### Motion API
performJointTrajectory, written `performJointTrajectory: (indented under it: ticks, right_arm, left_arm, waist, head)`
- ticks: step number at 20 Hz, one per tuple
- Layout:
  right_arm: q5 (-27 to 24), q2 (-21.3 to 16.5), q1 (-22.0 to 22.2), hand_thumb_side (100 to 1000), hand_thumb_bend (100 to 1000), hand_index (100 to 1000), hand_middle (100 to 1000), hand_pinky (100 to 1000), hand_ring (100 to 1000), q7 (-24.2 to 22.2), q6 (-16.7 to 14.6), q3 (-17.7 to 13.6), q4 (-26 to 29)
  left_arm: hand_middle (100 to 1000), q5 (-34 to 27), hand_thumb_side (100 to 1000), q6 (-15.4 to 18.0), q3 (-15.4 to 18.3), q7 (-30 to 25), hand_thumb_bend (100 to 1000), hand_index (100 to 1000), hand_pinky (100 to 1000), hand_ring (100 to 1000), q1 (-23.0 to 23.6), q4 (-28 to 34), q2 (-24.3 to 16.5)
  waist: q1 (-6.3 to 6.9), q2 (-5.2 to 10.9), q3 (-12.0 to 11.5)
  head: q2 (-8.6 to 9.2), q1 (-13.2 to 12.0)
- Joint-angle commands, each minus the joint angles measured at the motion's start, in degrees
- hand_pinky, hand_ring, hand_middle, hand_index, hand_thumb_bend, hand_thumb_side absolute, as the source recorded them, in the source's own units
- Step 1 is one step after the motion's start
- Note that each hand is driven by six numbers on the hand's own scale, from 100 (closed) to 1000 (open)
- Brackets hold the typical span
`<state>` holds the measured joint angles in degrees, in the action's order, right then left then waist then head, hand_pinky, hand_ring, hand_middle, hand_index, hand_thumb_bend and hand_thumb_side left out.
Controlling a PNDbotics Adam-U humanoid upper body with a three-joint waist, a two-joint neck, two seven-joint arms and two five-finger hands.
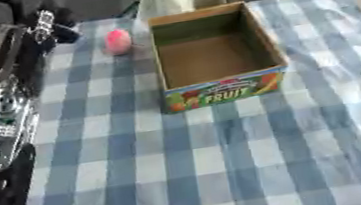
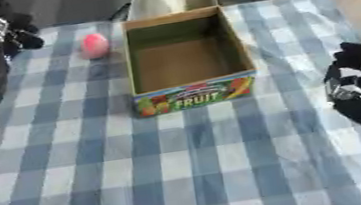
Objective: Pick up objects on the table and place them in the box.
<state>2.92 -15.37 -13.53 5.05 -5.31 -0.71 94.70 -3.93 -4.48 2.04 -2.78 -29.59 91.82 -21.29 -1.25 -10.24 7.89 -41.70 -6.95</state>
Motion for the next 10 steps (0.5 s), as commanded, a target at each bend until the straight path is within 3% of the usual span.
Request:
performJointTrajectory:
  ticks: [1,10]
  right_arm:
    - [-0.28,-1.03,-0.53,100,100,821,704,574,767,-0.06,-0.21,-0.36,1.27]
    - [-0.32,-0.97,-0.57,100,100,820,705,574,766,-0.36,-0.22,-0.09,1.16]
  left_arm:
    - [552,2.16,696,0.34,0.86,0.78,119,689,674,563,-2.67,-0.96,-2.52]
    - [561,10.77,555,2.83,0.45,3.77,125,700,673,571,-13.25,-11.98,-6.38]
  waist:
    - [-0.01,0.65,0.23]
    - [-0.13,0.55,1.1]
  head:
    - [0.57,-0.15]
    - [0.69,-0.5]
